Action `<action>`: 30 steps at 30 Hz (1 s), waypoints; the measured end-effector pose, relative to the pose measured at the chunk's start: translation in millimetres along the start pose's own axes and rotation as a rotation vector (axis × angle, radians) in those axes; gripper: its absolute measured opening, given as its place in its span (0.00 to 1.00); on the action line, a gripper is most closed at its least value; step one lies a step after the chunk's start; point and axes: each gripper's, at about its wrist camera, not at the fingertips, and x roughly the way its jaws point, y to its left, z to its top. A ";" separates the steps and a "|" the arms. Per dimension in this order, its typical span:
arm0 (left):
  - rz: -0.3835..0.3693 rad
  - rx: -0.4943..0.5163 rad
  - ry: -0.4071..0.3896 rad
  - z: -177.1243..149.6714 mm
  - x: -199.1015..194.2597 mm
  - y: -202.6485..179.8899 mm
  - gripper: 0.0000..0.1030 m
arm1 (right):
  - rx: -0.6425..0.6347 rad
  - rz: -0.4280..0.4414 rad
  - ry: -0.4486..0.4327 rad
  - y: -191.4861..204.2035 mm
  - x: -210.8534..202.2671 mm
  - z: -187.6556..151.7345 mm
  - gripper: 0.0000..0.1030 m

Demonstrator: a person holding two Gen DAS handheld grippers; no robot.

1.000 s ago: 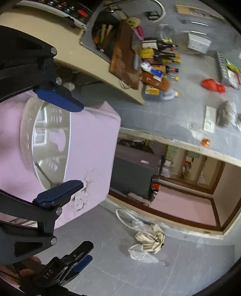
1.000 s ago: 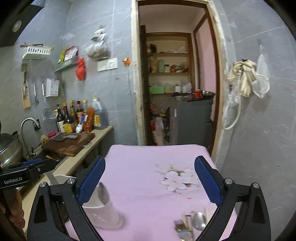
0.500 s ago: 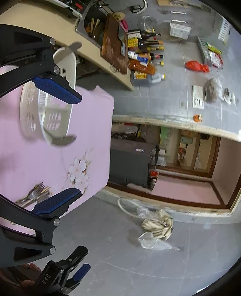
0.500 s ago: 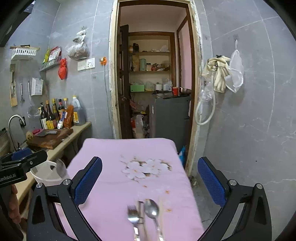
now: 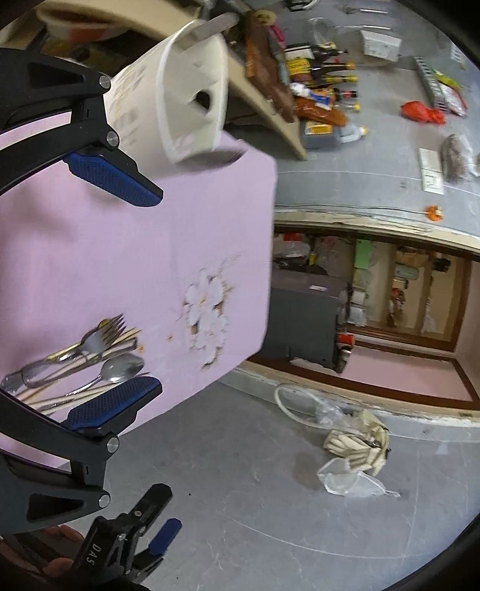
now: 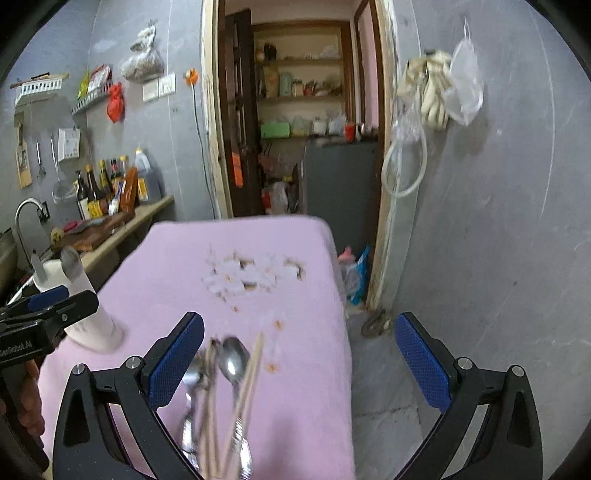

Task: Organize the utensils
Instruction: 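Move both grippers back over the remaining cutlery, then grasp a fork with the left gripper while the right gripper grasps a chopstick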

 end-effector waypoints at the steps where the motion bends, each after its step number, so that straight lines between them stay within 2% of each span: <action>1: 0.004 -0.012 0.020 -5.3 7.6 -3.1 0.90 | 0.004 0.012 0.013 -4.2 6.3 -5.3 0.99; 9: 0.019 -0.070 0.142 -36.0 52.2 -11.2 0.90 | 0.048 0.144 0.110 -20.3 63.2 -37.6 0.96; 10: 0.014 -0.075 0.160 -38.9 58.4 -11.3 0.90 | 0.047 0.163 0.126 -19.0 71.3 -41.1 0.94; 12: 0.005 -0.079 0.186 -42.4 67.0 -11.1 0.90 | 0.044 0.187 0.162 -15.7 86.7 -47.6 0.74; 15: -0.039 -0.094 0.234 -46.2 79.2 -12.0 0.77 | 0.030 0.211 0.200 -9.5 102.9 -55.8 0.58; 17: -0.068 -0.103 0.270 -47.4 86.4 -13.1 0.64 | 0.018 0.218 0.216 -6.0 107.0 -58.1 0.51; 18: -0.080 -0.110 0.285 -48.1 89.5 -13.2 0.61 | 0.008 0.225 0.225 -2.7 109.9 -59.9 0.46; 20: -0.100 -0.126 0.308 -49.0 94.3 -13.3 0.50 | -0.009 0.231 0.234 0.7 112.0 -61.5 0.42; 27: -0.200 -0.220 0.381 -51.8 114.5 -8.7 0.27 | -0.028 0.261 0.262 5.2 111.7 -66.3 0.25; 30: -0.224 -0.246 0.408 -51.9 121.8 -8.3 0.17 | -0.032 0.278 0.269 3.9 111.4 -66.3 0.22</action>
